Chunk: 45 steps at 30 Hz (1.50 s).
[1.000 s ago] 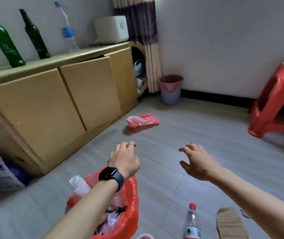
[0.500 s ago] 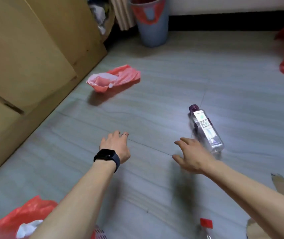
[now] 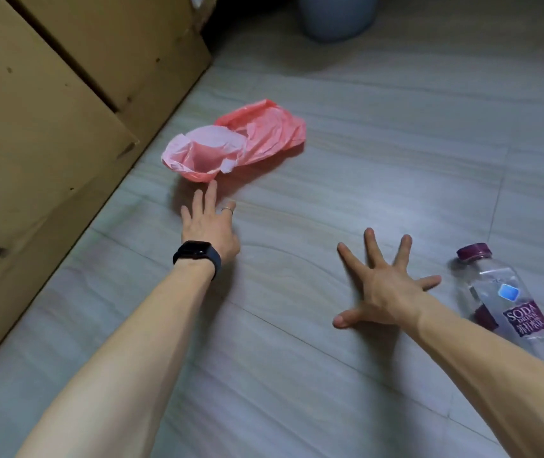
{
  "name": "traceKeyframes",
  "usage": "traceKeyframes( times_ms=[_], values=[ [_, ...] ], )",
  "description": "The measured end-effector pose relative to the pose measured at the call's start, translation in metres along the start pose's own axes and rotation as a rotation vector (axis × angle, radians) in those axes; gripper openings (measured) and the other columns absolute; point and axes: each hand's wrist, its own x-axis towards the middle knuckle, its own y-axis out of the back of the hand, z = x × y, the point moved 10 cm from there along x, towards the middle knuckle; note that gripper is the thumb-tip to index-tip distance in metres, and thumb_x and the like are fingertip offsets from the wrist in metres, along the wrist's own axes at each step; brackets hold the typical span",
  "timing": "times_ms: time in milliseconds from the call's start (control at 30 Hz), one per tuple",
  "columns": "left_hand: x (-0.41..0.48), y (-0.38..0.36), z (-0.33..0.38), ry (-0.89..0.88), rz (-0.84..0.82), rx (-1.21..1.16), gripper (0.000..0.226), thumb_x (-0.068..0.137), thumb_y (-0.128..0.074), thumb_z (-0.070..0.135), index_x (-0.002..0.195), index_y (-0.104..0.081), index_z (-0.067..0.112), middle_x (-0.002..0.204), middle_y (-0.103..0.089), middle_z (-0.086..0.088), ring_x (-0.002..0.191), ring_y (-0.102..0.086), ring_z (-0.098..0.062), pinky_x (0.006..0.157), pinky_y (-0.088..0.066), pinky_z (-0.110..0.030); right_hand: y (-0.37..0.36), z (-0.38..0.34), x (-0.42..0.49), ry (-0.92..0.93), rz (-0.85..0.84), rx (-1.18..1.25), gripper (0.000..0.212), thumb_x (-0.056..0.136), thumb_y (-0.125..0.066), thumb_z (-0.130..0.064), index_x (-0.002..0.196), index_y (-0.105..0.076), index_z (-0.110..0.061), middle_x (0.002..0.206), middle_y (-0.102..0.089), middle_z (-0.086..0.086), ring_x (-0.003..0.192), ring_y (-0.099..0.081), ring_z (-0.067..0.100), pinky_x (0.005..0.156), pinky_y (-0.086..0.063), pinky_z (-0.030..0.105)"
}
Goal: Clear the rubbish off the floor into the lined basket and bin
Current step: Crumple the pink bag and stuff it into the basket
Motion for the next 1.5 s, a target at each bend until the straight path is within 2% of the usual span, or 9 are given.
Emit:
traceKeyframes(
  times_ms=[167, 333, 533, 700, 833, 1033, 1167, 1367, 1500],
  values=[
    [0.062, 0.022, -0.023, -0.027, 0.003, 0.222, 0.032, 0.089, -0.054, 0.028, 0.119, -0.064, 0.034, 0.162, 0.007, -0.015, 0.148, 0.017, -0.036, 0.115, 0.003, -0.064, -0.002, -0.001, -0.003, -0.025, -0.05, -0.026, 0.138, 0.048, -0.069, -0.086, 0.133, 0.036, -0.061, 0.143, 0.055, -0.013, 0.125, 0.05, 0.052, 0.089, -0.015, 0.09],
    [0.07, 0.025, -0.028, -0.033, 0.033, 0.301, 0.047, 0.085, -0.048, 0.004, 0.127, -0.06, 0.023, 0.129, -0.057, -0.004, 0.141, -0.023, -0.034, 0.113, -0.008, -0.067, -0.001, -0.001, -0.001, -0.035, -0.054, -0.044, 0.137, 0.049, -0.07, -0.085, 0.133, 0.037, -0.061, 0.141, 0.057, -0.013, 0.123, 0.051, 0.053, 0.089, -0.015, 0.091],
    [0.034, 0.069, -0.03, -0.009, 0.183, -0.647, 0.028, 0.084, -0.056, 0.004, 0.098, -0.063, 0.028, 0.099, -0.064, 0.007, 0.102, -0.059, -0.024, 0.085, -0.044, -0.028, 0.0, 0.003, 0.005, -0.035, -0.028, -0.023, 0.142, 0.04, -0.074, -0.085, 0.128, 0.036, -0.066, 0.139, 0.058, -0.016, 0.125, 0.049, 0.053, 0.085, -0.013, 0.092],
    [-0.042, 0.101, -0.03, 0.061, 0.031, -1.116, 0.03, 0.09, -0.06, 0.012, 0.116, -0.062, 0.027, 0.11, -0.066, -0.003, 0.098, -0.065, -0.022, 0.084, -0.057, -0.045, 0.021, -0.001, -0.003, -0.031, 0.051, 0.015, 0.128, 0.053, -0.071, -0.083, 0.146, 0.014, -0.059, 0.158, 0.031, -0.014, 0.138, 0.028, 0.056, 0.096, -0.018, 0.086],
    [-0.123, 0.108, -0.012, 0.073, -0.103, -1.251, 0.025, 0.097, -0.055, 0.011, 0.118, -0.063, 0.022, 0.112, -0.065, -0.009, 0.09, -0.068, -0.024, 0.067, -0.061, -0.051, 0.058, -0.018, -0.053, 0.181, 0.274, 0.333, 0.129, 0.061, -0.066, -0.084, 0.157, 0.003, -0.035, 0.166, -0.011, -0.001, 0.149, -0.021, 0.029, 0.12, -0.025, 0.046],
    [-0.249, 0.099, 0.037, 0.035, -0.232, -1.279, 0.024, 0.1, -0.049, 0.007, 0.117, -0.063, 0.016, 0.103, -0.065, -0.009, 0.083, -0.067, -0.023, 0.064, -0.061, -0.048, 0.017, -0.039, -0.193, 0.491, 0.338, 0.818, 0.112, 0.05, -0.081, -0.078, 0.139, -0.013, -0.073, 0.135, -0.045, -0.029, 0.108, -0.065, 0.004, 0.097, -0.048, 0.028],
    [-0.319, 0.117, 0.066, -0.084, -0.238, -1.222, 0.017, 0.095, -0.062, 0.015, 0.111, -0.067, 0.016, 0.097, -0.068, -0.007, 0.079, -0.071, -0.024, 0.066, -0.061, -0.05, 0.006, -0.037, -0.261, 0.52, 0.386, 0.907, 0.047, 0.075, -0.082, -0.047, 0.118, -0.068, -0.034, 0.097, -0.076, -0.006, 0.087, -0.073, 0.016, 0.079, -0.06, 0.035],
    [-0.418, 0.195, 0.078, -0.494, 0.018, -0.594, 0.052, 0.066, -0.081, 0.057, 0.107, -0.061, 0.033, 0.156, -0.026, 0.002, 0.141, -0.026, -0.015, 0.116, -0.017, -0.041, 0.014, -0.038, -0.38, 0.557, 0.202, 0.921, 0.016, 0.086, -0.071, -0.003, 0.093, -0.077, -0.016, 0.079, -0.07, 0.008, 0.07, -0.064, 0.019, 0.066, -0.058, 0.031],
    [-0.482, 0.237, 0.079, -0.511, 0.041, -0.547, 0.062, 0.064, -0.074, 0.059, 0.102, -0.036, 0.027, 0.091, -0.059, 0.007, 0.096, -0.058, -0.025, 0.107, -0.035, -0.042, 0.028, -0.044, -0.474, 0.601, 0.236, 0.942, 0.024, 0.086, -0.067, 0.005, 0.099, -0.077, -0.011, 0.082, -0.068, 0.006, 0.074, -0.063, 0.014, 0.072, -0.057, 0.032]
  ],
)
